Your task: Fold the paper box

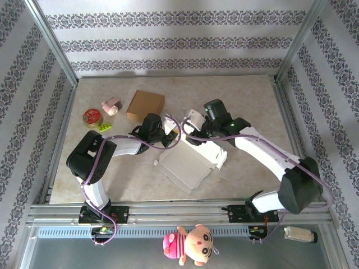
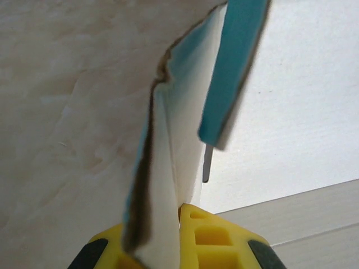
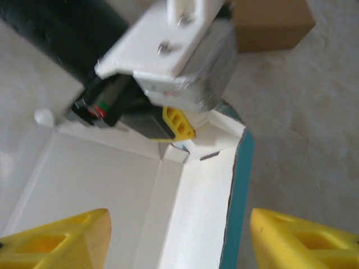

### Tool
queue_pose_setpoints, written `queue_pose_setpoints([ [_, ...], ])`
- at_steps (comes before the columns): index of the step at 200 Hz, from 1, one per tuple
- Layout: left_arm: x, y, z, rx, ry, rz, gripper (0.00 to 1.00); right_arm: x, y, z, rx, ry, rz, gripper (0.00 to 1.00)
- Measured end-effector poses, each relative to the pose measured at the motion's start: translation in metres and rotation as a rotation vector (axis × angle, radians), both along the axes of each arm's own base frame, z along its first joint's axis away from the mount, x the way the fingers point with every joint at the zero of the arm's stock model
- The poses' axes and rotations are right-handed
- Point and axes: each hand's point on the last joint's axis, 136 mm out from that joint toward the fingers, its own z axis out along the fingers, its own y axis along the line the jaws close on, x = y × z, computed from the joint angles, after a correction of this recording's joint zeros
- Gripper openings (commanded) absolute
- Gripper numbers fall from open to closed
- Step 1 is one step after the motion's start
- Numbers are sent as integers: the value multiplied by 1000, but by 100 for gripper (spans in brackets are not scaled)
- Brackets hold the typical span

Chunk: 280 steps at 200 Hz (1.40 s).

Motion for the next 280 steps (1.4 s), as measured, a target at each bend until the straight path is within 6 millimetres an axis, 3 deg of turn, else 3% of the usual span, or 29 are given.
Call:
queue_pose_setpoints([
  [25,1,-1,3,5,-56,-22,0,5,-13,23,172,102,-84,76],
  [58,-1,0,2,20,-102,-46,0,35,-40,37,369,299,-275,70],
  [83,0,-2,5,20,-123,-57,0,48,-50,20,426,446,-352,67],
  [115,0,-2,6,21,-133,-65,0,40,-42,-3,445,603,-358,64],
  [152,0,-3,6,19,-133,-67,0,29,-35,-22,455,708,-354,49],
  [182,0,-3,6,19,-133,-68,0,21,-29,-39,431,766,-348,47],
  [238,0,-4,7,12,-128,-66,0,15,-20,-50,394,781,-334,43],
  [280,-2,-7,10,-39,-76,-48,28,16,-21,-55,369,764,-350,37],
])
